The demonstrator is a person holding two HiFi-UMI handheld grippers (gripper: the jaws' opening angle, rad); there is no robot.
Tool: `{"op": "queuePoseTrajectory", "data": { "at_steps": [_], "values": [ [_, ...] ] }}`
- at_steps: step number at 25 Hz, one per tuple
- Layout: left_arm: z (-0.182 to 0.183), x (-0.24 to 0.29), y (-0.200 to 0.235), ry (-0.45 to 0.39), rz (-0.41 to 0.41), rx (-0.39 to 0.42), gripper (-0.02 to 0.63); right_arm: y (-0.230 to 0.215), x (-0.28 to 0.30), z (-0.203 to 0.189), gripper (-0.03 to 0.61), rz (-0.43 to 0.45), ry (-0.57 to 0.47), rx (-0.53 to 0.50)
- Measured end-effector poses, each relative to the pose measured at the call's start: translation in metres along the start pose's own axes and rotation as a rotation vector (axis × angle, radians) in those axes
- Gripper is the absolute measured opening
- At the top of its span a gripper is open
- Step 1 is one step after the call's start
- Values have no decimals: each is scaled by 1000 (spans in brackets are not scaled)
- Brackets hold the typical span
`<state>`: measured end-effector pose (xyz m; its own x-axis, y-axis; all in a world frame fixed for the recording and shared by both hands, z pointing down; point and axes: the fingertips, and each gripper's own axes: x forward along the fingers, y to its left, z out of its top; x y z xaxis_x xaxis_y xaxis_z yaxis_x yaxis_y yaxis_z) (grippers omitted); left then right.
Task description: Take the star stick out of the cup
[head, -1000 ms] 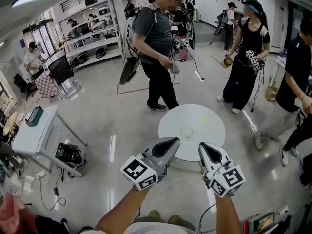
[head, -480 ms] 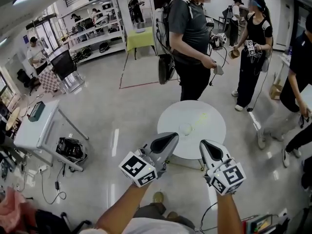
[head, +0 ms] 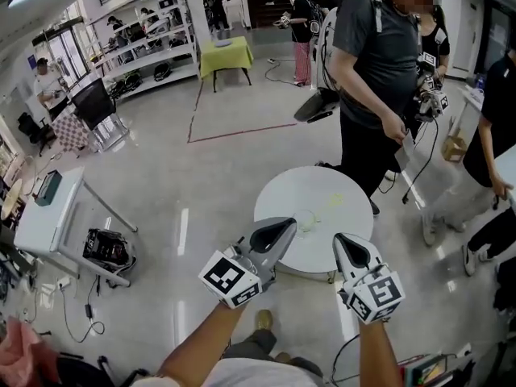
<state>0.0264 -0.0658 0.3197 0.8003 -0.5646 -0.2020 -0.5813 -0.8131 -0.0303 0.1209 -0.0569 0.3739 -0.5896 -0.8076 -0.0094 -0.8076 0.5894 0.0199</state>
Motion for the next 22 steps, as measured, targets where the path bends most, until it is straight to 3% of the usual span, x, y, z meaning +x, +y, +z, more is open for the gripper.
{"op": "queuePoseTrajectory", "data": {
  "at_steps": [8, 22],
  "values": [
    [-36, 22, 48, 35, -45, 3, 15, -29, 40, -31, 12, -85, 68, -21],
    [-77, 59, 107, 69, -133, -42, 15, -79, 86, -90, 14, -217, 187, 61]
  ]
}}
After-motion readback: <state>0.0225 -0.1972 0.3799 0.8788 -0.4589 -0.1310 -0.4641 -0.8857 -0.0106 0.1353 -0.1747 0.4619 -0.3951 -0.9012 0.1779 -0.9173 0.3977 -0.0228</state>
